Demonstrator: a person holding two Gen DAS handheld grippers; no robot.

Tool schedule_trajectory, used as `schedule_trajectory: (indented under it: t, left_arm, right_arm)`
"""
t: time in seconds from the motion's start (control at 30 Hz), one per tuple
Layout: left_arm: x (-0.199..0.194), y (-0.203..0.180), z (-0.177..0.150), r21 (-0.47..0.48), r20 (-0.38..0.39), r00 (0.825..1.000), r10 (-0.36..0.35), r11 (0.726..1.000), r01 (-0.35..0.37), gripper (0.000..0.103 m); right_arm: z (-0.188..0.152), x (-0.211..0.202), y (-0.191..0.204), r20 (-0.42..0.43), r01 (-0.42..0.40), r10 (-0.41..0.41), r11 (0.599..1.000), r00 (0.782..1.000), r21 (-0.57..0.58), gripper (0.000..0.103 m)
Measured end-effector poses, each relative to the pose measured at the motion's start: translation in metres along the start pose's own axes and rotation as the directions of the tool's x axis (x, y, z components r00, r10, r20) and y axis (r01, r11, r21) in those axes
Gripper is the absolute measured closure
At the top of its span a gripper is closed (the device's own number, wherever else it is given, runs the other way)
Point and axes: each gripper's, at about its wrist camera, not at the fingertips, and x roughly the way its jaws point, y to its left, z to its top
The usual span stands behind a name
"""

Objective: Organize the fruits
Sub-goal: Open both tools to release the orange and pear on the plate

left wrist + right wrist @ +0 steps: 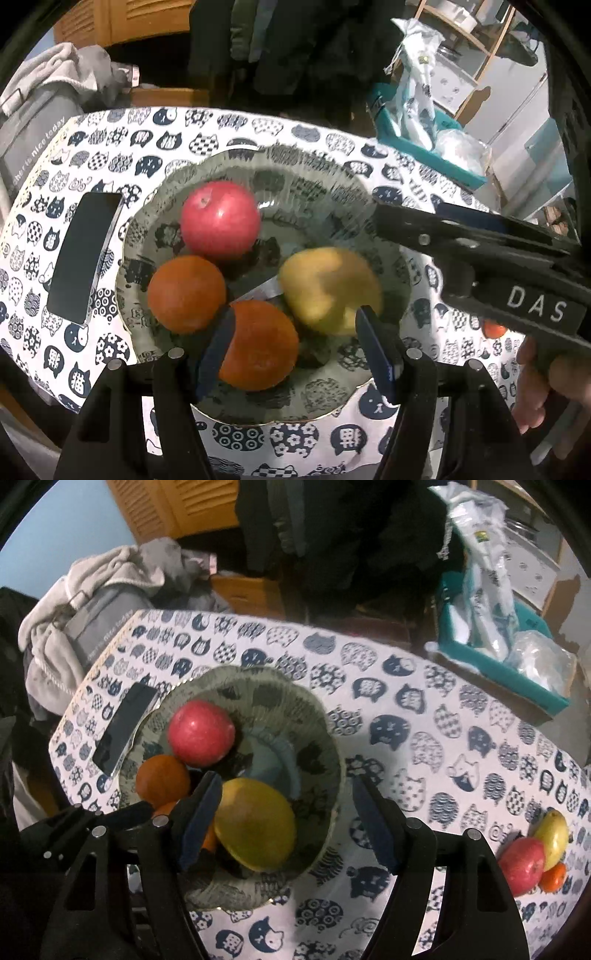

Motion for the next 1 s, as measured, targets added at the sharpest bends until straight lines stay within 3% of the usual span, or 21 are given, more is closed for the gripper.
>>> schedule_trajectory:
  t: [0.3,0.63,1.0]
  left_arm:
    - [-0.027,-0.024,0.008,0.033,0.060,0.998,-0.029,0.999,0.027,0.031]
    - [-0.070,-0.063,0.017,0.132,0.163,0.985,-0.062,0.990,0.040,0.029]
    - [-0.085,-0.098,0.014,0.209,0.190,0.977,-0.098,0.976,0.058,0.027]
  right_arm:
    - [-0.001,-0.046,-0.023,0.108,0.056,-0.061,0.998,0.992,0.042,0.028]
    - [-0.005,-0.108,-0.042,0.238,0.104,-0.119,0.992,0.964,0.075,0.027]
    - [-0.024,-0.162,-0.061,0.308,0.130,-0.155,0.986,0.939,0.100,0.024]
